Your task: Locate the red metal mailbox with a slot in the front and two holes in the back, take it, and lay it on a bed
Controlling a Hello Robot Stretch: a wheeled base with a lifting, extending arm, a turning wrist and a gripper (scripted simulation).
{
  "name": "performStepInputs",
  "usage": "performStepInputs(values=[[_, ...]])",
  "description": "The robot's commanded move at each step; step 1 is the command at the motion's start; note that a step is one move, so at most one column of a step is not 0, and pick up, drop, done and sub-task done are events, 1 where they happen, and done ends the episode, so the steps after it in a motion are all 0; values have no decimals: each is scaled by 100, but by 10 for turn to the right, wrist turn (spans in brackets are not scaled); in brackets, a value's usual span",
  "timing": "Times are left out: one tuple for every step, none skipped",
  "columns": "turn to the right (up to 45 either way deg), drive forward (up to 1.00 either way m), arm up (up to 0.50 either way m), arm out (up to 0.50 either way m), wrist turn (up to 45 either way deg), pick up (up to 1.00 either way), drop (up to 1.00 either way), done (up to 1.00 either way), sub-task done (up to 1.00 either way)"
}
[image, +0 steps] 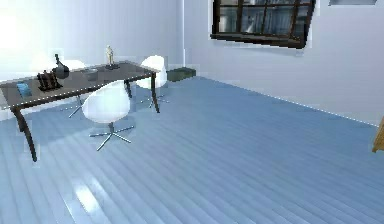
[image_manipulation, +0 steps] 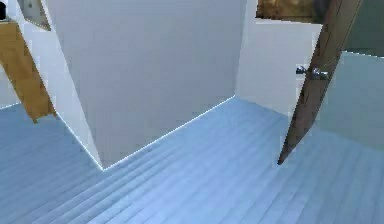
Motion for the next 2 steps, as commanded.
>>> performStepInputs(values=[[-180, 0, 0, 0, 0, 0, 0, 0, 0], [0, 5, 0, 0, 0, 0, 0, 0, 0]])
